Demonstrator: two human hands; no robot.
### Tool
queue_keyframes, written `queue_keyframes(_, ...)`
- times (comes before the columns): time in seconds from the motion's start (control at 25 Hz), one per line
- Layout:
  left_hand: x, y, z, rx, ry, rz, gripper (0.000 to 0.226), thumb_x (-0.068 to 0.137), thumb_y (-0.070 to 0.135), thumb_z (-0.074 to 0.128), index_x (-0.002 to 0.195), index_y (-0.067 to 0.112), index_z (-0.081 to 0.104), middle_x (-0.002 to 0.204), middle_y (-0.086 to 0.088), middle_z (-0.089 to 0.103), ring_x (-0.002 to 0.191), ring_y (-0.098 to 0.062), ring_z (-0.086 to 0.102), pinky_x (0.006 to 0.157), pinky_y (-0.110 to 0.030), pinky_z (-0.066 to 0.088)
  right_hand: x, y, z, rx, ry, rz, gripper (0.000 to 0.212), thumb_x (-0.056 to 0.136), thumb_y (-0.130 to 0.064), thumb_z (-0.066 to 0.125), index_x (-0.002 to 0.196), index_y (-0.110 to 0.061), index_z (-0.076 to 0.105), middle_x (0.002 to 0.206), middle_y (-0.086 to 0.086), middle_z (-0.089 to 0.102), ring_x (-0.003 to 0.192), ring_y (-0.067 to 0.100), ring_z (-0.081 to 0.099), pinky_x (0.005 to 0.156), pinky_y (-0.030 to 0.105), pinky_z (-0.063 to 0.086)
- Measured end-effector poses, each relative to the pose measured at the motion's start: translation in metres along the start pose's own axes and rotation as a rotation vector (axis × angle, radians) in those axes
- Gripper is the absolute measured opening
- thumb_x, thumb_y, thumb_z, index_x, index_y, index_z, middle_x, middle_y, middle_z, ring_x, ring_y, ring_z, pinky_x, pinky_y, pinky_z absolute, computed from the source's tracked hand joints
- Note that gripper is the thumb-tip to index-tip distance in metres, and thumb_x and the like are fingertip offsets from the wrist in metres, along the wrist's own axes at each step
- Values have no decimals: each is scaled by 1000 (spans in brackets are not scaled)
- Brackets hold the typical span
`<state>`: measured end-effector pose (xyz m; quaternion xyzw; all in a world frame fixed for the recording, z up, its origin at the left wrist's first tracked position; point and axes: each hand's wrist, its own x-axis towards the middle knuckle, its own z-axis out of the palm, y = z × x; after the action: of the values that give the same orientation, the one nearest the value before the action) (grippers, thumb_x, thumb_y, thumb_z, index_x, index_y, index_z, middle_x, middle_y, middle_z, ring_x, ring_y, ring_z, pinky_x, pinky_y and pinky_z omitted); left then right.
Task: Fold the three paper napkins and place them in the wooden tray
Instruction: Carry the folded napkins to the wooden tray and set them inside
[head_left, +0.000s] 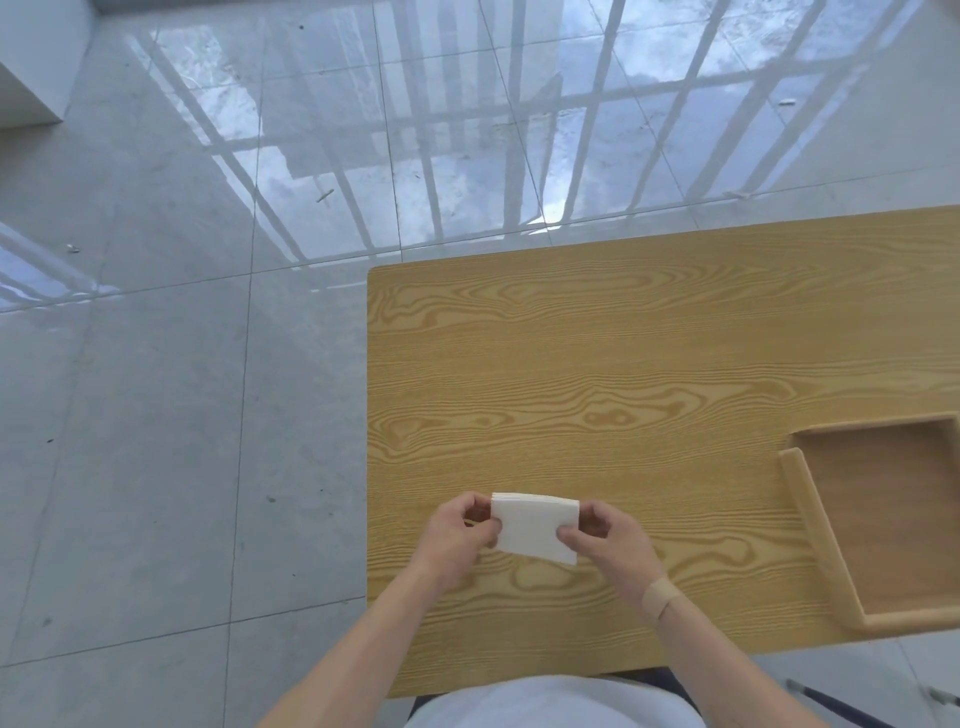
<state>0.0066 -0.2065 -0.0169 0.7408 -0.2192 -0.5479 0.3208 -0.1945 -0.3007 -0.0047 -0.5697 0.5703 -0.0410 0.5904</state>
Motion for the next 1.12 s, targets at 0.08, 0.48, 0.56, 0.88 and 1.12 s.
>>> queue_keyframes(0.08,-2,9,8,-13,-27,-10,12,86,8,65,93,17,69,82,0,68,63,-11,61,47,-22,42,-7,-1,-11,115,13,31,13,82,-15,75,93,-12,70,90,10,75,78,20,67,69,31,53)
queue_keyframes(0.48,-32,66,109,147,-244,188,9,91,20,64,92,27,69,80,7,69,63,-3,62,48,-12,42,-85,45,-119,373,171,50,16,83,-19,74,97,-12,70,89,5,75,76,17,64,68,31,49)
queue_keyframes(0.56,-47,77,146,204,-303,221,7,93,22,63,96,25,68,83,5,69,65,-5,62,49,-13,42,-110,68,-146,408,234,20,13,83,-20,75,95,-15,71,87,6,75,73,15,64,66,30,48)
queue_keyframes(0.88,-98,98,289,318,-421,306,8,94,17,60,98,19,67,78,5,70,65,-8,63,48,-18,42,-192,162,-238,435,437,-42,11,84,-23,74,94,-22,69,78,-4,75,65,8,63,59,22,49)
queue_keyframes(1.12,-119,100,357,330,-488,327,5,93,19,62,95,19,67,76,3,71,64,-8,63,48,-12,42,-225,207,-287,463,473,-35,10,84,-22,74,93,-20,70,75,-3,73,61,7,59,59,23,48)
